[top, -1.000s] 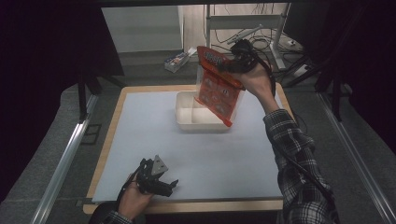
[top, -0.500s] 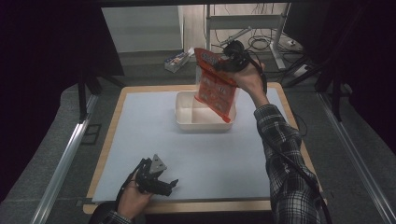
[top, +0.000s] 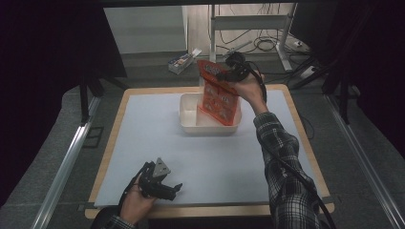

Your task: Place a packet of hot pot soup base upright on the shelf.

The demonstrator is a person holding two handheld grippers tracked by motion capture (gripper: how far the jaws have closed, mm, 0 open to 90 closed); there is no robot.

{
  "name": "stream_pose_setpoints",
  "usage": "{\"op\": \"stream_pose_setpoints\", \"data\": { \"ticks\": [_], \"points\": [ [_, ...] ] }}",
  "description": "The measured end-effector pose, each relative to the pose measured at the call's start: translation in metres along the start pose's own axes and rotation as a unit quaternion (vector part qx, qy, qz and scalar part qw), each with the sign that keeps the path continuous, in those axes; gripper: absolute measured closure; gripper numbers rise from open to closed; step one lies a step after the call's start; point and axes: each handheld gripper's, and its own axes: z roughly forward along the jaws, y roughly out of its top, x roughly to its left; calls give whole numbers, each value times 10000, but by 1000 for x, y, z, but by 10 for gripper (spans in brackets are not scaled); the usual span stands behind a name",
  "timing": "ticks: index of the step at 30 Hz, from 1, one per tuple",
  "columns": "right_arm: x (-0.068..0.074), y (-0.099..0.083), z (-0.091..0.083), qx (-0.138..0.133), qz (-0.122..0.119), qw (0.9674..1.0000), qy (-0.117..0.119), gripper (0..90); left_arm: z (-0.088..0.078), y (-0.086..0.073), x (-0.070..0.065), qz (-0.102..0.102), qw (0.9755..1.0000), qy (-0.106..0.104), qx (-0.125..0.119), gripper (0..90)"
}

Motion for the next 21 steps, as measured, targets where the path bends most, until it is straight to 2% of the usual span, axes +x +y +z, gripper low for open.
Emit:
{"op": "stream_pose_setpoints", "data": {
  "ticks": [5, 6, 9, 10, 16, 18, 21],
  "points": [
    [-5, -3, 0, -27, -8, 9997, -227, 848, 1, 0, -1, 43, 10000, 24, 32, 44],
    [-8, -6, 1, -52, 60, 9992, -379, 831, 1, 0, -1, 46, 10000, 27, 44, 45],
    [-11, -7, 1, -53, 141, 9987, -486, 811, 1, 0, -1, 40, 10000, 31, 53, 45],
    [-17, -10, 1, -63, 146, 9978, -645, 778, 1, 0, -1, 35, 10000, 28, 54, 45],
    [-30, -17, -2, -77, 500, 9938, -990, 676, 2, 0, -1, 50, 10000, 32, 74, 46],
    [-32, -18, -3, -117, 584, 9932, -1003, 641, 1, 0, -1, 48, 10000, 31, 62, 45],
    [-30, -16, -4, -133, 546, 9926, -1081, 546, 1, 0, -1, 31, 10000, 27, 42, 44]
  ]
}}
